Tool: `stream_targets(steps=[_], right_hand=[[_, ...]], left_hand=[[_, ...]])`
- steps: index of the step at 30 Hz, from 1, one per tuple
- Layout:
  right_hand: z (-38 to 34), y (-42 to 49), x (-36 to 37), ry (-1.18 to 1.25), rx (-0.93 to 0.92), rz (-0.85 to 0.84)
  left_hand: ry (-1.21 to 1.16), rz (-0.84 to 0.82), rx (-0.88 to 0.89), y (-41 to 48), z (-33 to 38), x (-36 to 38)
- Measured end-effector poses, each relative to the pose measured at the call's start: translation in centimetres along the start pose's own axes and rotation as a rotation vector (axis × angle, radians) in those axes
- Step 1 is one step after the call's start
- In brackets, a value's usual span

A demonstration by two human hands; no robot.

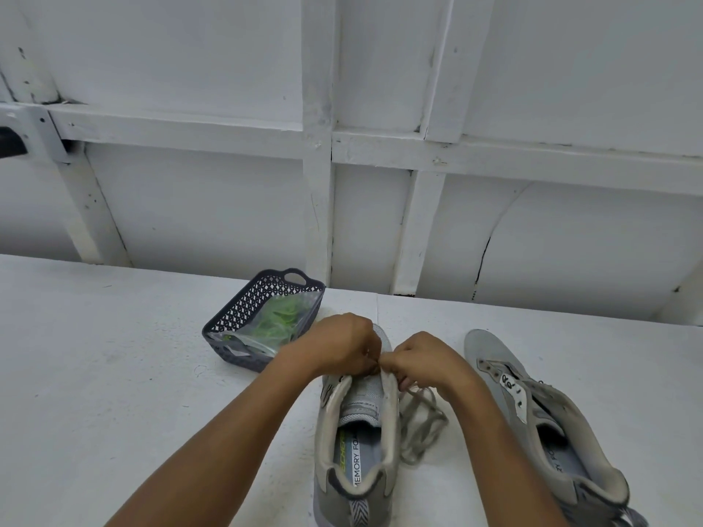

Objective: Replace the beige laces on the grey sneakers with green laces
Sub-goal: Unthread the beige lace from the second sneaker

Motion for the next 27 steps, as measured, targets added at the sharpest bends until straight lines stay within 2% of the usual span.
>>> stream_targets(steps=[3, 6, 9, 11, 13, 16, 19, 24, 26, 27], right_hand=[[0.2, -0.1, -0.2, 0.016, 0.009, 0.008], [0.6, 0.1, -0.2, 0.034, 0.029, -0.010], [0.8, 0.3, -0.1, 0.034, 0.047, -0.033], [0.8, 0.4, 0.0, 0.031, 0.045, -0.039], [0.7, 0.5, 0.1, 0.027, 0.038, -0.036], [0.7, 0.5, 0.0, 0.042, 0.028, -0.050], [1.0, 0.3, -0.3, 0.057, 0.032, -0.072], [1.4, 0.3, -0.3, 0.105, 0.047, -0.074], [1.4, 0.3, -0.3, 0.112, 0.054, -0.077], [1.5, 0.3, -0.4, 0.118, 0.057, -0.076]], left_hand=[[0.001, 0.100, -0.046, -0.4, -0.6, -0.2], [0.003, 0.268, -0.200, -0.8, -2.2, -0.7], [0.040, 0.309, -0.320, -1.2, -3.1, -0.7], [0.031, 0.295, -0.282, -1.3, -3.1, -0.6], [-0.068, 0.264, -0.129, -1.2, -2.6, -0.6], [-0.083, 0.127, 0.035, -0.6, -1.1, -0.6], [0.048, -0.009, 0.033, 0.0, -0.5, 0.0], [0.104, -0.019, 0.026, 0.5, -0.5, 0.1], [0.020, 0.001, 0.045, 0.3, -0.4, 0.0], [-0.107, 0.027, 0.036, 0.1, -0.4, -0.1]])
Point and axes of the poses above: each hand's wrist, its own y-axis towards the middle knuckle, its own x-axis out of the palm, z = x × y, the point moved 3 cm from there along y, towards the middle knuckle, and after that the axes turned 7 degrees about y, right-handed, at the moved point
